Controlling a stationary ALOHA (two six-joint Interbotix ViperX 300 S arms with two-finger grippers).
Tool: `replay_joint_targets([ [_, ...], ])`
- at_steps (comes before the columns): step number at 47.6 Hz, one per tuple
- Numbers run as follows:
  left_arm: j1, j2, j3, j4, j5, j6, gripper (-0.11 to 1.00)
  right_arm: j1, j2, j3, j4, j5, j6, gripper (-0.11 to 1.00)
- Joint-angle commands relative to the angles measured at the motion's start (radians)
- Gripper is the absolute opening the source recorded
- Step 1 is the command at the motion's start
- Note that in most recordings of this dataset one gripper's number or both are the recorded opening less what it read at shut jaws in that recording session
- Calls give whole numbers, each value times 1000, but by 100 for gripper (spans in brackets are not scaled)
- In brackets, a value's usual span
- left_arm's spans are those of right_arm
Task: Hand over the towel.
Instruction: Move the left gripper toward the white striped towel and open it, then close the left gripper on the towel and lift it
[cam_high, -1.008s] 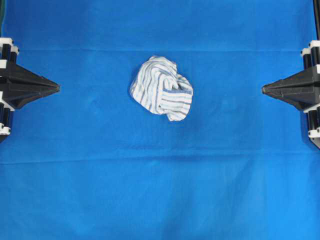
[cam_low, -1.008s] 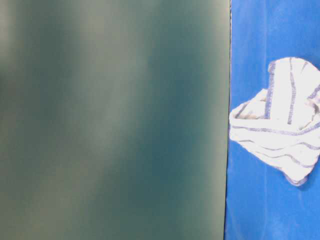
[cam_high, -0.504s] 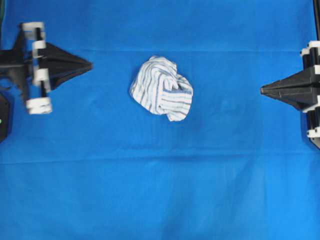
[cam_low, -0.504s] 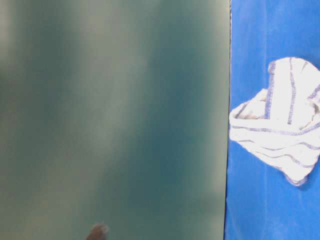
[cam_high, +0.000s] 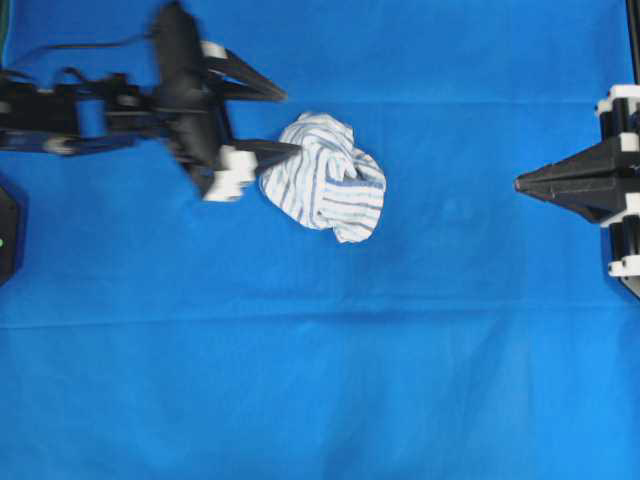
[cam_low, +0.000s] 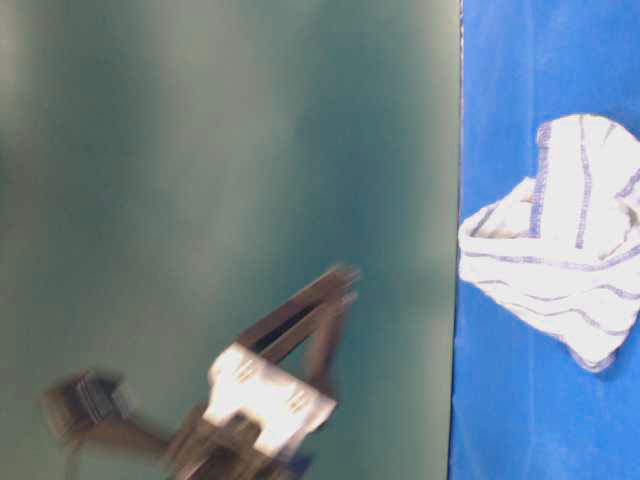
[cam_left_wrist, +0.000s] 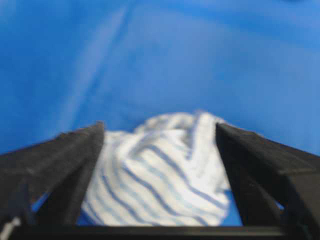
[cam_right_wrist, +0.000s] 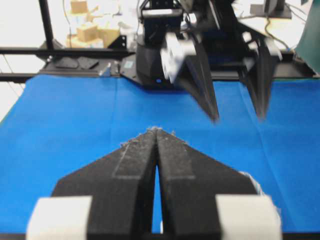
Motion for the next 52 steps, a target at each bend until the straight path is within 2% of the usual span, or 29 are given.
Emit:
replay_joint_targets([
  [1,12,78,-67,-3,14,2,93,-2,20,-15,0,-3,2,0],
  [9,21,273,-155,-3,54,-11,93,-2,38,-12,0,-2,3,0],
  [14,21,339,-178,-3,71,-23,93,-2,43,-9,0,2,3,0],
  [30,21,374,-190,-2,95,-23,91,-2,57,-8,0,17,5,0],
  [34,21,373,-193,0,101,-20,77,-2,61,-8,0,17,5,0],
  [41,12,354,-198,0,92,-12,33,-2,63,-8,2,18,11,0],
  [45,-2,327,-198,2,78,-5,14,-2,63,-6,2,17,11,0],
  [47,-5,308,-196,2,80,-2,9,-2,64,-6,2,15,9,0],
  [52,-5,235,-187,3,83,14,9,-2,67,-6,2,12,11,0],
])
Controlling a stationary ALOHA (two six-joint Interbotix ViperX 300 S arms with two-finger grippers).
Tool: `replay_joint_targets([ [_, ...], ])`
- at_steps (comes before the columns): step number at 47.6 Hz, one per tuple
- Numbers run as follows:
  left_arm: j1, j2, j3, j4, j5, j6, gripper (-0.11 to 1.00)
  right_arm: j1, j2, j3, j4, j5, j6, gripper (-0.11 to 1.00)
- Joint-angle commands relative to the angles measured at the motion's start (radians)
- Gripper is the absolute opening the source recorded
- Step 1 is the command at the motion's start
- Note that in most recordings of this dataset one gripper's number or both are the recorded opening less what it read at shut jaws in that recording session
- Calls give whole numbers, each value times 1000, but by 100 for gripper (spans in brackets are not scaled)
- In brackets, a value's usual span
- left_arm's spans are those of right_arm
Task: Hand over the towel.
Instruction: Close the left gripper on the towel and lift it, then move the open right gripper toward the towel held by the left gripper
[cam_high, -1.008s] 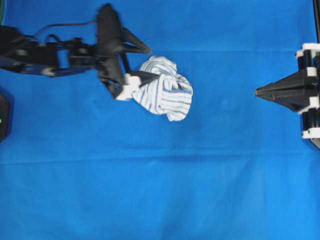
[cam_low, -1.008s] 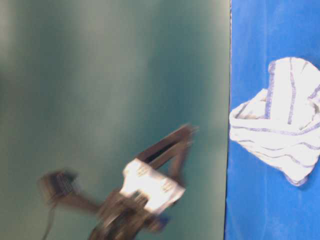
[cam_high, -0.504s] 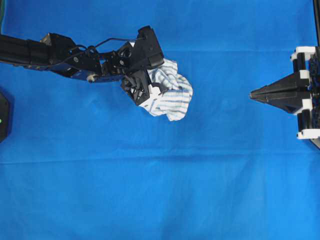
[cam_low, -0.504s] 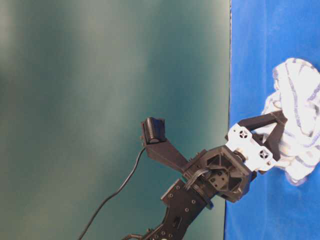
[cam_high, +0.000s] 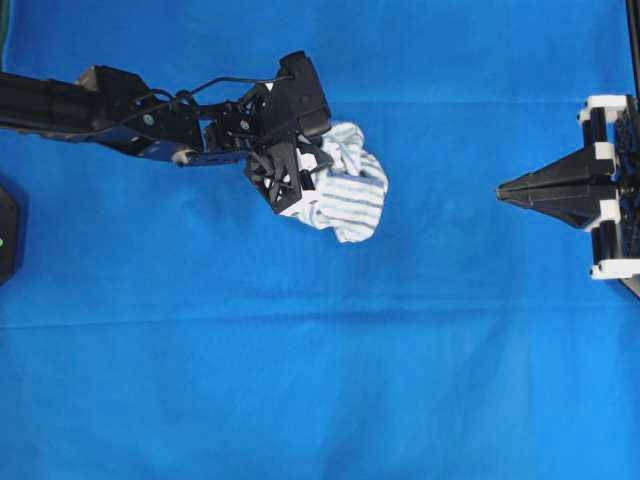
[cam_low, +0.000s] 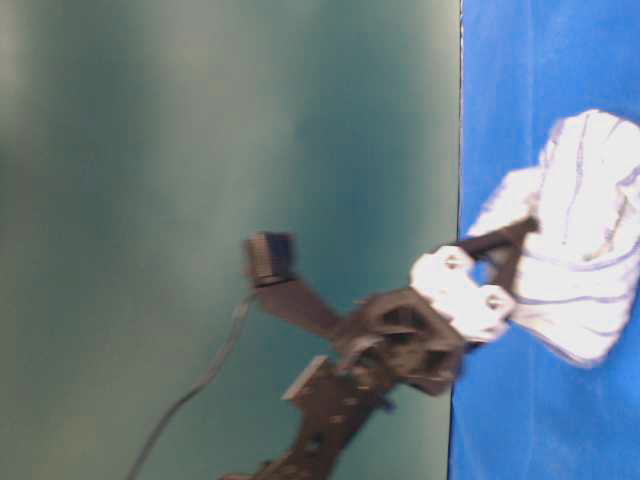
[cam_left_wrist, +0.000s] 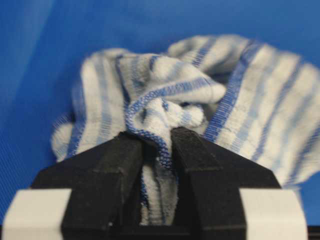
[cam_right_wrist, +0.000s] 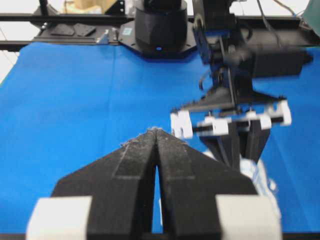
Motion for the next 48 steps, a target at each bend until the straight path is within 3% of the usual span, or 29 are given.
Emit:
replay_joint_targets([
  [1,-2,-110,-3,3,-6,8,9,-3,8,-9,2,-9,2,0],
  [17,-37,-367,5,3,-17,60,9,-3,9,-9,2,-11,2,0],
  [27,-97,-485,17,3,-69,84,9,-6,9,-9,2,-11,0,0],
  [48,-124,-509,37,5,-120,107,9,-18,41,-8,21,-57,12,0],
])
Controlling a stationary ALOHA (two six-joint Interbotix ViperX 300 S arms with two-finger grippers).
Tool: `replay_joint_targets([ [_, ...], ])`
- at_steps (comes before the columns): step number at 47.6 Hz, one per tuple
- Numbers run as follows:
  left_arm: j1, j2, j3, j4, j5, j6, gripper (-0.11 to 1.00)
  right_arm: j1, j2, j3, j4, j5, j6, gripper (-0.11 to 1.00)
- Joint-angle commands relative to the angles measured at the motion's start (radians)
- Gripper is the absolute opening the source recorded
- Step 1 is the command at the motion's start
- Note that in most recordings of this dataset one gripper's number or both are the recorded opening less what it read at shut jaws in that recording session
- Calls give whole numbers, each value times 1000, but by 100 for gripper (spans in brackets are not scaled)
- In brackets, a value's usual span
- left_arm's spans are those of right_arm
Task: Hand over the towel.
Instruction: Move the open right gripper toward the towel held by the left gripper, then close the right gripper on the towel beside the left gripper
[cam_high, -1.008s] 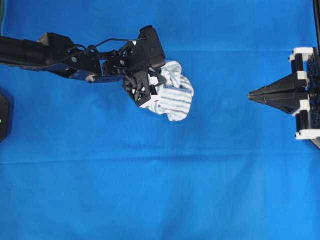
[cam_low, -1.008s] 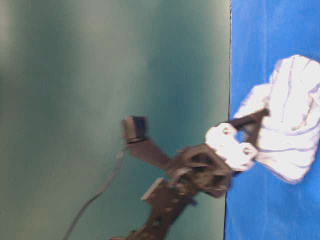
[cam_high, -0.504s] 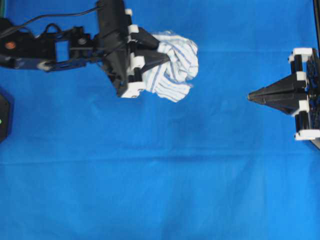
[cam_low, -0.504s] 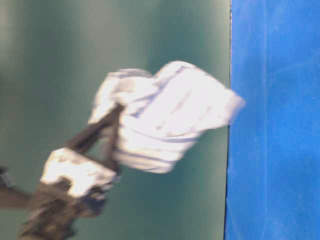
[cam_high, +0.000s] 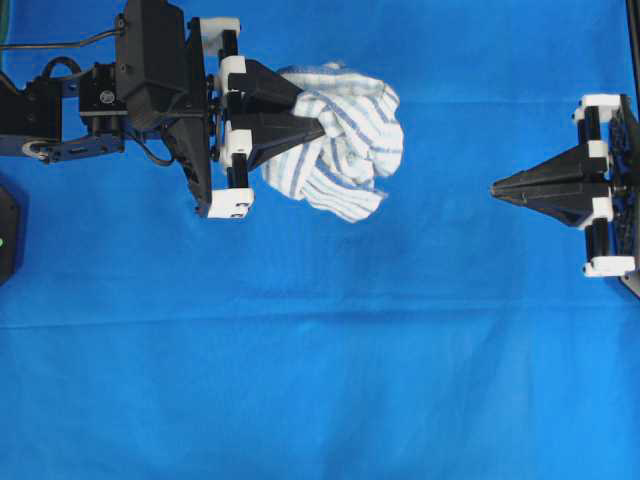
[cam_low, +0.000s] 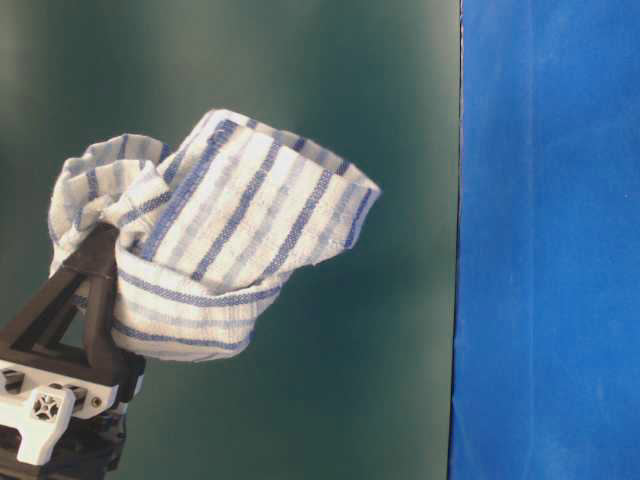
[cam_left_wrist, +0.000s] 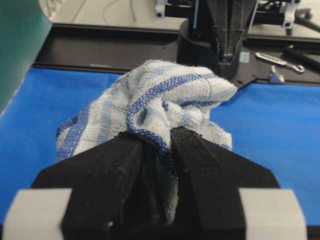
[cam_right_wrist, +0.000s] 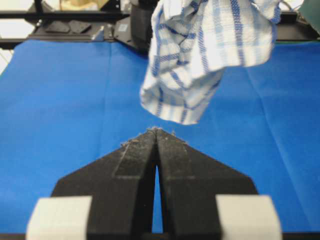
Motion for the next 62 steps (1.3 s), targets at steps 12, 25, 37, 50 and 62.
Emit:
replay_joint_targets([
  [12,-3,-15,-15,0,-11,0,9,-38,87,-32,12,-106,6,0],
  [25,-3,-8,-17,2,-17,0,9,-66,308,-167,12,-149,6,15],
  [37,-3,0,-20,0,-17,2,9,-67,526,-344,15,-186,8,72],
  [50,-3,0,-20,2,-17,2,9,-67,699,-517,15,-201,9,72],
  [62,-3,0,-18,0,-17,2,9,-71,753,-581,18,-199,8,72],
])
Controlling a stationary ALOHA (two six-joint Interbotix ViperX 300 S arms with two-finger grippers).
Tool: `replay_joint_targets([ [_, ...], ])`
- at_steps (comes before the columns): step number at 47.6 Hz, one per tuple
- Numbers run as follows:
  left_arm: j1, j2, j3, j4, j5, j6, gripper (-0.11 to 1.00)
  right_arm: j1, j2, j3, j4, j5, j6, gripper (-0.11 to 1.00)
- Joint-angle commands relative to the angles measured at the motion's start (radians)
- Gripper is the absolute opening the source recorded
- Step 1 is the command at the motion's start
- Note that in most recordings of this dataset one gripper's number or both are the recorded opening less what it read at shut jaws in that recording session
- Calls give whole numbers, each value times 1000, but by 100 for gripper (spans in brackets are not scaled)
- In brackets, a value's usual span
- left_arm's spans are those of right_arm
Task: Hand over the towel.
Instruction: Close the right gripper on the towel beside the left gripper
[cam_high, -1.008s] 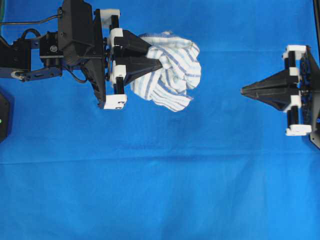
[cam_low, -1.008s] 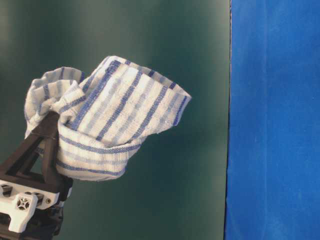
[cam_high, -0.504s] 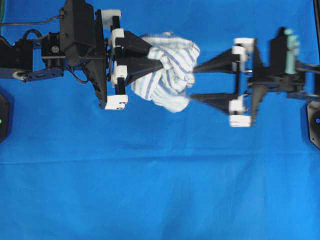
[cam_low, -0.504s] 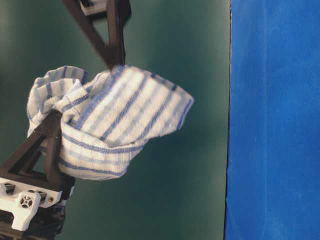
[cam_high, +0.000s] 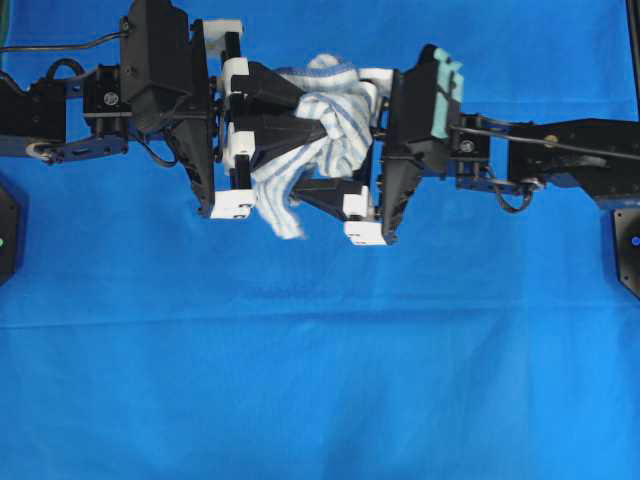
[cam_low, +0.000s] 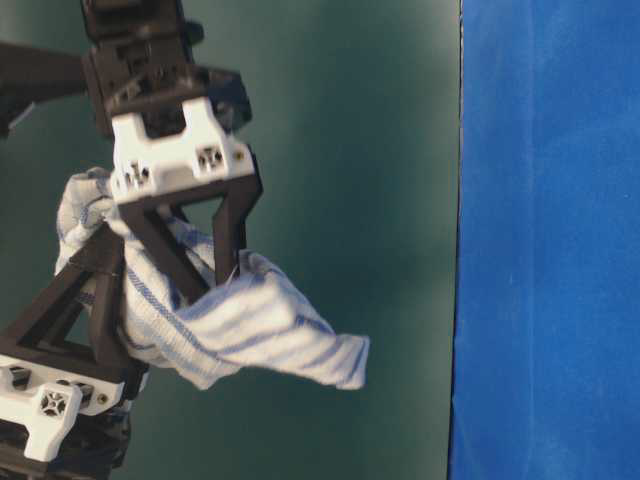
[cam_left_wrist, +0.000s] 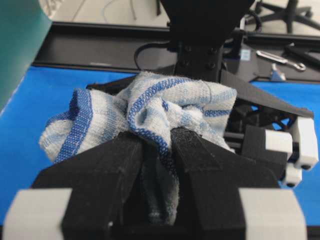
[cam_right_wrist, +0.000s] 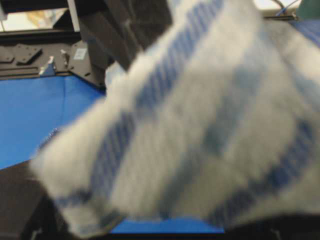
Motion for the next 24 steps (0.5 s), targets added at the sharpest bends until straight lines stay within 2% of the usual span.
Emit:
replay_joint_targets([
  [1,-3,-8,-17,0,-11,-2,9,-5,-9,-29,5,-6,0,72],
  [9,-3,-8,-17,0,-12,-2,9,-11,-9,-31,18,-3,-2,71],
  [12,-3,-8,-17,0,-18,-2,9,-11,-9,-31,17,2,-5,66],
  [15,-3,-8,-17,0,-28,-2,9,-11,-9,-31,18,9,-5,54],
  [22,-3,-6,-17,0,-38,-9,9,-11,-9,-31,14,29,-12,13],
  [24,-3,-6,-17,0,-40,-8,9,-11,-11,-31,12,35,-12,10],
])
